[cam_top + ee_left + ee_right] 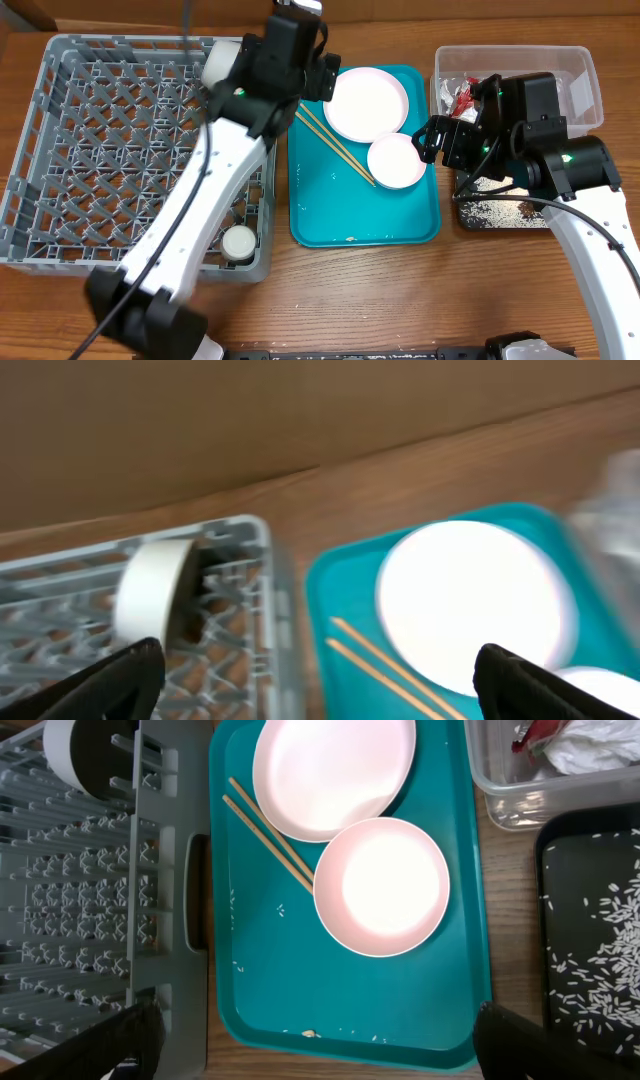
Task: Sort waste into correct bins and load items into the dishwasher
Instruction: 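Reach the left gripper to the pink bowl and grasp its rim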
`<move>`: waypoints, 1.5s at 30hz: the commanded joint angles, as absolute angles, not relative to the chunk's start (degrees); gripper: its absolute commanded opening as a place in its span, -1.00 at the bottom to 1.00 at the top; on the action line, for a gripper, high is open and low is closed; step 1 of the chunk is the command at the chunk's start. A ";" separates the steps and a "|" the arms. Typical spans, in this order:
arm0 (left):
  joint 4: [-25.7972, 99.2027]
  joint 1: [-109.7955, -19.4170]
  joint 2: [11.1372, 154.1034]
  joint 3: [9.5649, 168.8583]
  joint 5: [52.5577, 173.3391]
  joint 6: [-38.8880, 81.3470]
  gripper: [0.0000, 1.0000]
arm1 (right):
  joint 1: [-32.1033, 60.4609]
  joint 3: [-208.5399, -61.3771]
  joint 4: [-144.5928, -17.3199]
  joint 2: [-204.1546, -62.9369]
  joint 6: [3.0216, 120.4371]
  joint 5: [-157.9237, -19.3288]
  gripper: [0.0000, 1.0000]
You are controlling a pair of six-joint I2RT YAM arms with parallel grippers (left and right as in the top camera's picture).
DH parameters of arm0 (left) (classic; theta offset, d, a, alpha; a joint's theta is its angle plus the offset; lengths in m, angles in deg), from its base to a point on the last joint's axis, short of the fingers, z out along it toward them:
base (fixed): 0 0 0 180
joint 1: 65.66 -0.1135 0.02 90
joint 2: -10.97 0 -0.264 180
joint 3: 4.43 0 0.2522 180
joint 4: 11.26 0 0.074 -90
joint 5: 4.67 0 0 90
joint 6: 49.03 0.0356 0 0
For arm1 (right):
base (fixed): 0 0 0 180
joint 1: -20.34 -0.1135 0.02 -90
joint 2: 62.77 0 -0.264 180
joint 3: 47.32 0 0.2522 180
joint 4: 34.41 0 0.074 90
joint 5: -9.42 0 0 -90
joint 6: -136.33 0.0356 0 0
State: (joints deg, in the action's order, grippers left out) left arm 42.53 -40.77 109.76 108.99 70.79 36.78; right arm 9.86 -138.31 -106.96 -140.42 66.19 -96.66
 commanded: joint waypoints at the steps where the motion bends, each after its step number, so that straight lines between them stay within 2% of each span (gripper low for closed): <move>1: 44.69 -40.95 104.90 108.62 83.94 35.60 0.99 | 9.91 -138.29 -106.80 -140.24 66.01 -96.05 1.00; 3: 46.07 -40.88 103.83 108.62 88.69 35.58 1.00 | 9.91 -138.29 -106.80 -140.24 66.01 -96.05 1.00; 8: 47.75 -40.86 104.42 108.60 95.97 32.37 0.83 | 9.91 -138.29 -106.78 -140.24 66.01 -96.05 1.00; 13: 50.09 -40.71 107.79 108.58 95.90 23.86 0.75 | 9.91 -138.29 -106.78 -140.24 66.01 -96.05 1.00; 22: 46.96 -36.53 117.56 108.58 95.03 23.38 0.60 | 9.91 -138.29 -106.78 -140.24 66.01 -96.05 1.00; 26: 45.92 -33.51 122.76 108.58 93.34 15.71 0.55 | 9.91 -138.29 -106.78 -140.24 66.01 -96.05 1.00; 29: 45.92 -31.29 126.85 108.58 89.98 10.20 0.41 | 9.93 -138.29 -106.78 -140.24 66.01 -96.05 1.00; 34: 45.98 -29.89 131.74 108.58 87.73 4.50 0.35 | 9.91 -138.29 -106.78 -140.24 66.01 -96.05 1.00; 45: 45.92 -28.33 135.90 108.58 87.68 1.48 0.00 | 9.91 -138.29 -106.80 -140.24 66.01 -96.05 1.00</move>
